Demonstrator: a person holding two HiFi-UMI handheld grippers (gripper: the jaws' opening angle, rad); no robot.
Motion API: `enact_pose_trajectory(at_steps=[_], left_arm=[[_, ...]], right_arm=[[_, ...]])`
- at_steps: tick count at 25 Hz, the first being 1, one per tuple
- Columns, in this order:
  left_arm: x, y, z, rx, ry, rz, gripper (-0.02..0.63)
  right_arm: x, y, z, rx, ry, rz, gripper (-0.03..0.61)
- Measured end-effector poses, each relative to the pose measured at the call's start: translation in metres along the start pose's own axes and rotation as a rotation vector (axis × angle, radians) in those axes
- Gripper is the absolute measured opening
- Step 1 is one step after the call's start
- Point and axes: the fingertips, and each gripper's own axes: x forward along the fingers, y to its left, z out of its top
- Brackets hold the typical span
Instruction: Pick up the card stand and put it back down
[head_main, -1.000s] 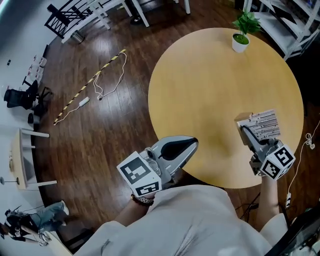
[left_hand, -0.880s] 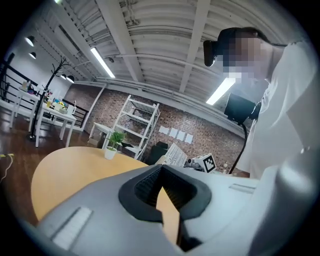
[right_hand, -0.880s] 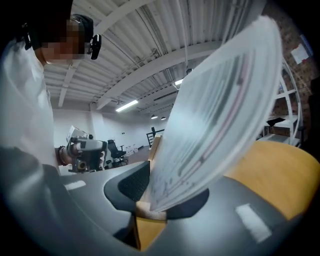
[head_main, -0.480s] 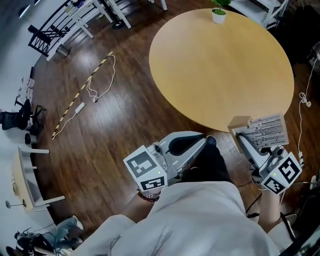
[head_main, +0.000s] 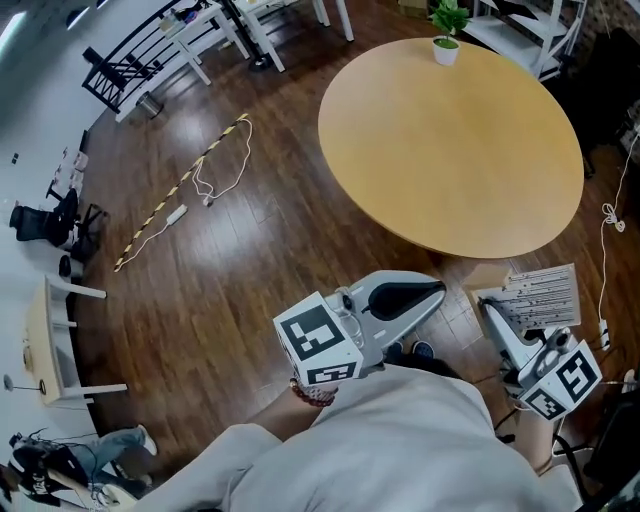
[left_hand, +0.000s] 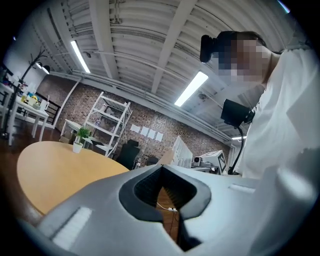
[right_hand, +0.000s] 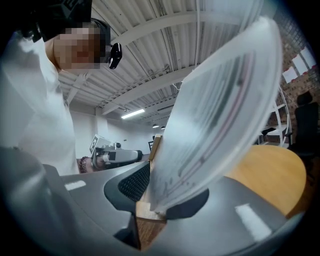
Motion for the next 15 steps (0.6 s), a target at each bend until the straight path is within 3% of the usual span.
enact_pose_trajectory(at_steps=[6,15], left_arm=[[0.022,-0.024,-0.009,0.091,0.031,-0.02,-0.012],[0.034,-0.037,-0.017,0.105,0.041,-0.029,-0.011]], right_arm=[[-0.027,-0.001,-0.002,-0.035,-0.02,0.0,0.104],[-0.05,-0.01,-0.002,-0.021,-0.037,-0.022,0.104]])
